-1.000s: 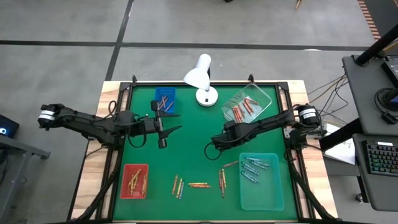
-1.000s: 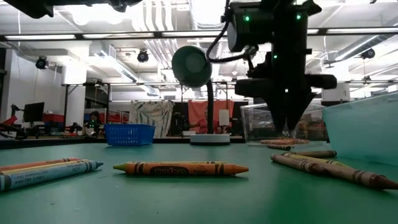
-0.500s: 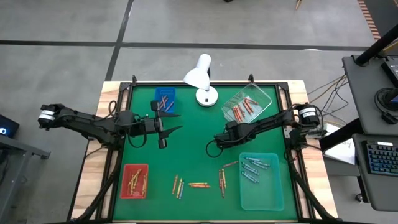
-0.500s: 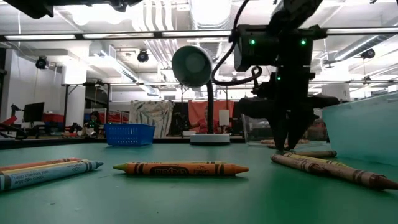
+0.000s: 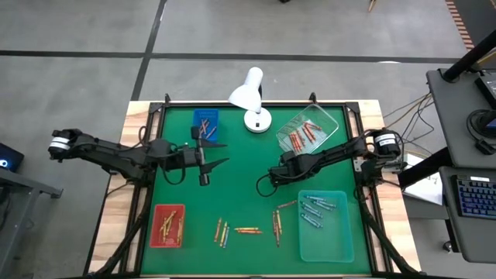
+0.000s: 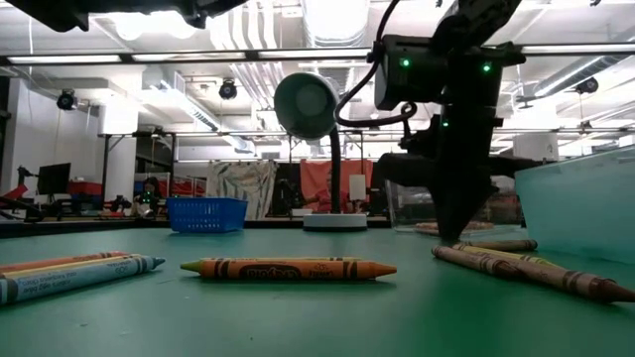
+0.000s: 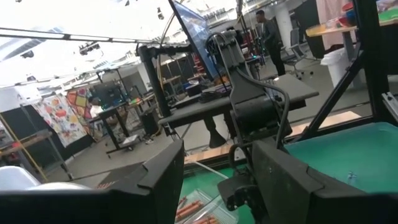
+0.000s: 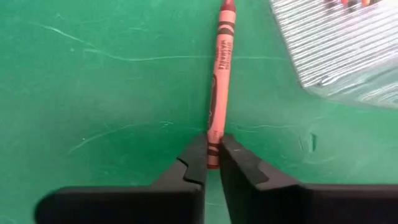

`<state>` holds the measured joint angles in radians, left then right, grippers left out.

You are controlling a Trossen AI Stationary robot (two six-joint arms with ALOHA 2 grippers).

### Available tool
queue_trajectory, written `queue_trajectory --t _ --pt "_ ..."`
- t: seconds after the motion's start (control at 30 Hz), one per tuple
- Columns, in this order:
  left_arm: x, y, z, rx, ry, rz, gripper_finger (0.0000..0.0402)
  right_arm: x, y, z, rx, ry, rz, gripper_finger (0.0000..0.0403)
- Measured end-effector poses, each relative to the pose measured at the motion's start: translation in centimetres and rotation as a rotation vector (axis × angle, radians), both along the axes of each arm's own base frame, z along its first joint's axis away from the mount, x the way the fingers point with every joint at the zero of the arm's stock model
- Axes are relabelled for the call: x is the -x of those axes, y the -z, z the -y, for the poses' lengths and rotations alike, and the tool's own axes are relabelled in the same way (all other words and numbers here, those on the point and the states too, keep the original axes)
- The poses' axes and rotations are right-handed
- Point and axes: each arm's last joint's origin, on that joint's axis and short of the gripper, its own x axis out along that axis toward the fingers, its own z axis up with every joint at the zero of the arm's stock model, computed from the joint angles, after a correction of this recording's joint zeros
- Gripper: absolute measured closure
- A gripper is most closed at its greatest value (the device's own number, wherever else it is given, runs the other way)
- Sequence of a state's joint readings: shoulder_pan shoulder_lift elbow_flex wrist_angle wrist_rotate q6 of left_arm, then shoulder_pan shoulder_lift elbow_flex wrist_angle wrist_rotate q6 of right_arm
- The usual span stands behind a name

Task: Sort crayons
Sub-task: Put the brown crayon into the blue bin

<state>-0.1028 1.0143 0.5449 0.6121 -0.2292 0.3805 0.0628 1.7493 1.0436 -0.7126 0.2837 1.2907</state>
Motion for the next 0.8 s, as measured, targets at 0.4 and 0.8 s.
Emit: queue_trajectory --t 0.4,0.8 --pt "-0.4 0.9 0.1 0.119 0.017 -0.046 0.0228 -1.9 -3.0 -0.3 0.014 -0.238 0.052 0.039" --pt "-1.7 2.8 0.2 0.219 0.027 -0.117 0.0228 -5.1 -7.4 -1.8 0.162 -0.694 0.303 0.039"
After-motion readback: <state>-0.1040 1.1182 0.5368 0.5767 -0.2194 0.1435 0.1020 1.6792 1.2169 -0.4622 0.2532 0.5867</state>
